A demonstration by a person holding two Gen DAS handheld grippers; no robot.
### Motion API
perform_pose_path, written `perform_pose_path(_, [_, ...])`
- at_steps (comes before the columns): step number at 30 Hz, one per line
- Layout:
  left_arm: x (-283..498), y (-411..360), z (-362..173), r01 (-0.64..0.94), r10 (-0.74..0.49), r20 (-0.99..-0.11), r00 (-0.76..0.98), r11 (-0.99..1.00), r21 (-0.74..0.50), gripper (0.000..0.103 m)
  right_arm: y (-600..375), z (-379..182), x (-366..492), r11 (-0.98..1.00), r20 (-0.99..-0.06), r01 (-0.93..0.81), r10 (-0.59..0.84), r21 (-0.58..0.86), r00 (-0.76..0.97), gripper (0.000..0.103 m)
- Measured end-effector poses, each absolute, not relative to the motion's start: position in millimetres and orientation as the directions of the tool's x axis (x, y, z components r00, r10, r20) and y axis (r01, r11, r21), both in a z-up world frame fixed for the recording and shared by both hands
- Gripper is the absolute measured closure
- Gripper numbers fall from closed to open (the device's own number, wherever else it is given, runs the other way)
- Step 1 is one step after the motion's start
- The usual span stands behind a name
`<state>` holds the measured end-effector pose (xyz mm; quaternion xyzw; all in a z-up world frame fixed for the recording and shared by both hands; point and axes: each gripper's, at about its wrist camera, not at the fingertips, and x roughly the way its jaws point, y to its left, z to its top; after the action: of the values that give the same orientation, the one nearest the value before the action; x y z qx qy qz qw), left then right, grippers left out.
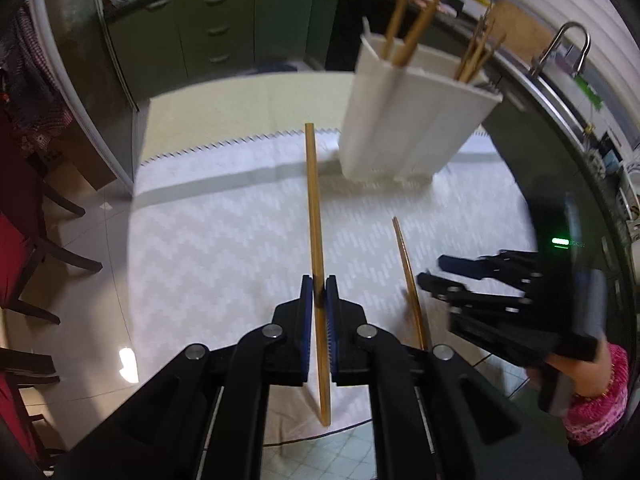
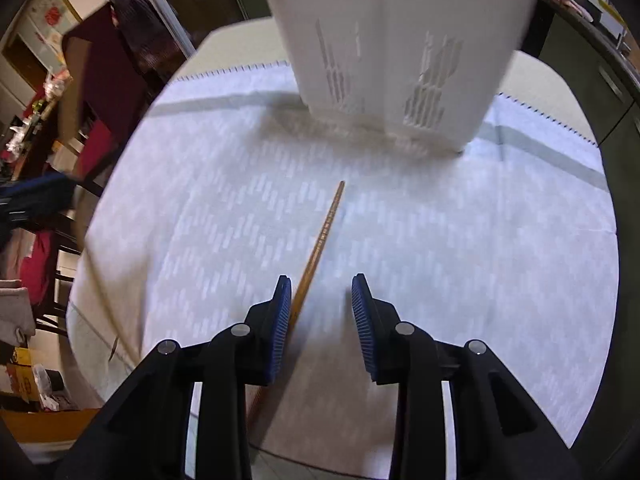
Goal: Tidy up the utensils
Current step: 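Grasp a wooden chopstick with the left gripper while the right gripper grasps the last one, then lift both held chopsticks upright and carry them above the white holder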
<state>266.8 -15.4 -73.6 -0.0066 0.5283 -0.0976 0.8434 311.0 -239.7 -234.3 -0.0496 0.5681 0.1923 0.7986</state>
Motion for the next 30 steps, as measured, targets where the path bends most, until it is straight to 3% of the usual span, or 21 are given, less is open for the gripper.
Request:
perform_pose_path(11, [245,-1,-58,0.207,-0.221,-0.862,0.456,0.968,-0.139,0.097,-196,-253,330,0.943,-0.963,-0.332,0.097,0.007,0.253,0.078])
perform_pose_path(14, [240,-3,-50,0.224,-0.223,-0.852,0.473,0.966,-0.128,0.097,-185,-254,330,0.940,-0.966,-0.341,0.076,-0.013,0.246,0.092])
perform_pose_path(17, [237,-4,-46,0.234,-0.227,-0.847,0.481,0.964,-0.126,0.097,-172,-255,332,0.941,-0.973,-0.338,0.064,-0.015,0.220,0.096])
perform_pose_path(23, [234,-6,-45,0.240,-0.229,-0.845,0.484,0.963,-0.123,0.097,-175,-254,339,0.944,-0.970,-0.329,0.092,0.014,0.224,0.096])
perform_pose_path(30, [232,-13,-38,0.256,-0.230,-0.839,0.492,0.960,-0.113,0.097,-199,-214,316,0.929,-0.921,-0.361,0.211,0.085,0.326,0.096])
